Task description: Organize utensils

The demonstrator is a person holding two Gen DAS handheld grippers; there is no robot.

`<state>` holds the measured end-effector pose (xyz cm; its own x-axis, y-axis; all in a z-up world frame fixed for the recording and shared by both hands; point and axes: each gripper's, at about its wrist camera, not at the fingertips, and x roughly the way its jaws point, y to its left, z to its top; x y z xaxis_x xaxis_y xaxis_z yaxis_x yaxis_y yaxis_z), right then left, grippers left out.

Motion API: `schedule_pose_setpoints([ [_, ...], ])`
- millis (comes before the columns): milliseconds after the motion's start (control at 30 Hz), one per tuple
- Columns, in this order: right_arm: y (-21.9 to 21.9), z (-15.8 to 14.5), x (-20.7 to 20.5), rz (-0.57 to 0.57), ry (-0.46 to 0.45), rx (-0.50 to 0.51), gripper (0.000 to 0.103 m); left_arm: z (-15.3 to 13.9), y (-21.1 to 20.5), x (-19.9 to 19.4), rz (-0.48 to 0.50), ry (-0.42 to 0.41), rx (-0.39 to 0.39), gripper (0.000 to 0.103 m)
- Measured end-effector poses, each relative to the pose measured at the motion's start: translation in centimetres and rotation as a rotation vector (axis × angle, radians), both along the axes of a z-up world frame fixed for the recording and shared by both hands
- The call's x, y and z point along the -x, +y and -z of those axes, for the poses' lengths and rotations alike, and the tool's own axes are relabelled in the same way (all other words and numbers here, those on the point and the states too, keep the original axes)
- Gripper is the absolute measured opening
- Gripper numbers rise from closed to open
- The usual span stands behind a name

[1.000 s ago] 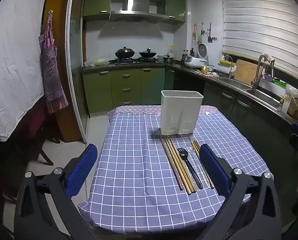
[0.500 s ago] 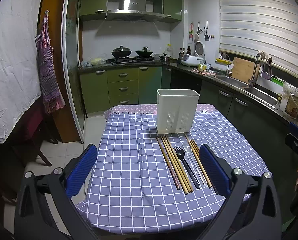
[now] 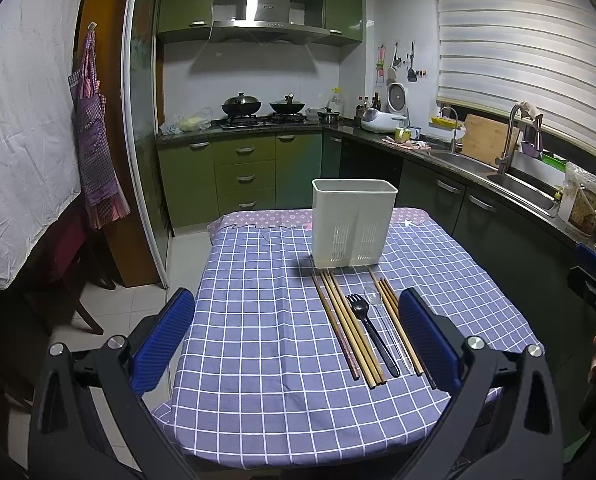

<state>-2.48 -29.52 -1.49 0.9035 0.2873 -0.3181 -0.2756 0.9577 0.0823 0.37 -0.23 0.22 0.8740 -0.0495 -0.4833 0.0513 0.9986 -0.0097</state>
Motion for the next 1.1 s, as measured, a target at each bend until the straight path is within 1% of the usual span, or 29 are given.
schedule_pose_setpoints([
  [233, -0.09, -0.13, -0.1, 0.001, -0.003, 0.0, 0.099, -0.36, -0.02, 0.16, 0.007, -0.006, -0.004, 0.097],
  [1100, -0.46, -0.39, 0.26, 0.008, -0.009, 0.007, 0.099, -0.15, -0.11, 0.21, 0.013, -0.002, -0.007, 0.097],
])
